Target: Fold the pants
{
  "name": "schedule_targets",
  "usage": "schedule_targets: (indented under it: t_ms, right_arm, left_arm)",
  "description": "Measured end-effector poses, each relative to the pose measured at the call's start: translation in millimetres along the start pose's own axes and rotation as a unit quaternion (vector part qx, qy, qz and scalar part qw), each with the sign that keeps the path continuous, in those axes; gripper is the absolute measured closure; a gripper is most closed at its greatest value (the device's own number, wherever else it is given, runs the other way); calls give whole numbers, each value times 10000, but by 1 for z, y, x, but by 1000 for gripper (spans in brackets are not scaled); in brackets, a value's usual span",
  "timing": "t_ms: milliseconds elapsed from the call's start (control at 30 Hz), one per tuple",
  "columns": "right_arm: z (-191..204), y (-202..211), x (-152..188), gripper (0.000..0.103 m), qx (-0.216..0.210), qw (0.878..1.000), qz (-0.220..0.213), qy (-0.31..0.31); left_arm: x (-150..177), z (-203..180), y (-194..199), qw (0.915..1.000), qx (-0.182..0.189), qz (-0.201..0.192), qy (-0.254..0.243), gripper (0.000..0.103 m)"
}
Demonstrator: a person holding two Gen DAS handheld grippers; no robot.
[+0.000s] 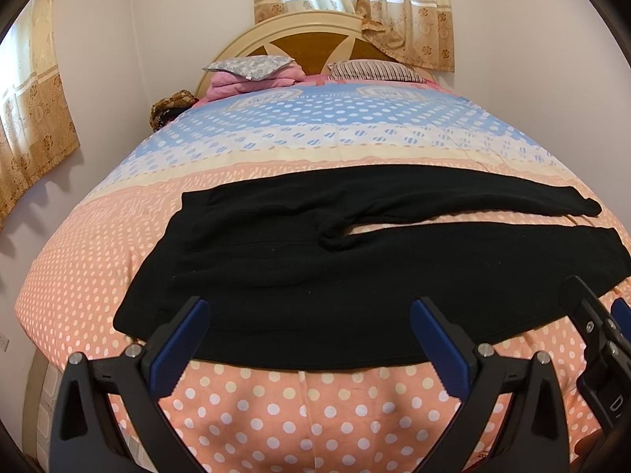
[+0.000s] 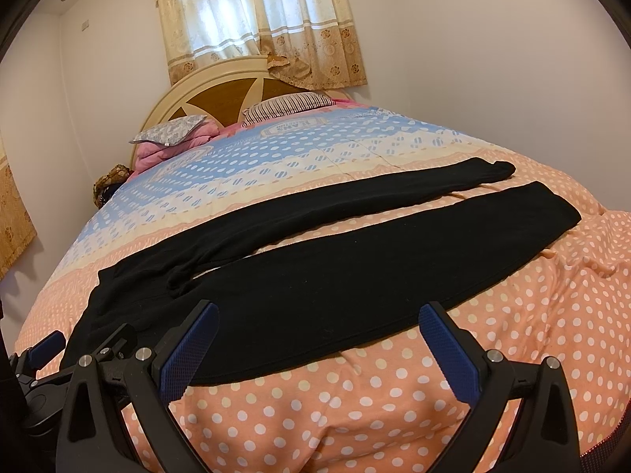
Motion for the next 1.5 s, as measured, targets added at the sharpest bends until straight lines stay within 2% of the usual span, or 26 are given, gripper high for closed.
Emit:
schedule_targets:
  t_ms: [1500]
  right_arm:
    - [2, -15, 7, 1, 15, 9999, 138, 21]
  left_arm:
    - [3, 8, -23, 9995, -56, 297, 73, 0]
Point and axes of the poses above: each gripper's, at about its wrist camera, not at the fingertips, and y roughly against the way its jaws point, z to its left, x to its underside, the point moved 5 cm from there along -y, roughly the way its jaws point, and after that the axes turned 4 degrees about -x, right-handed, at the moved point
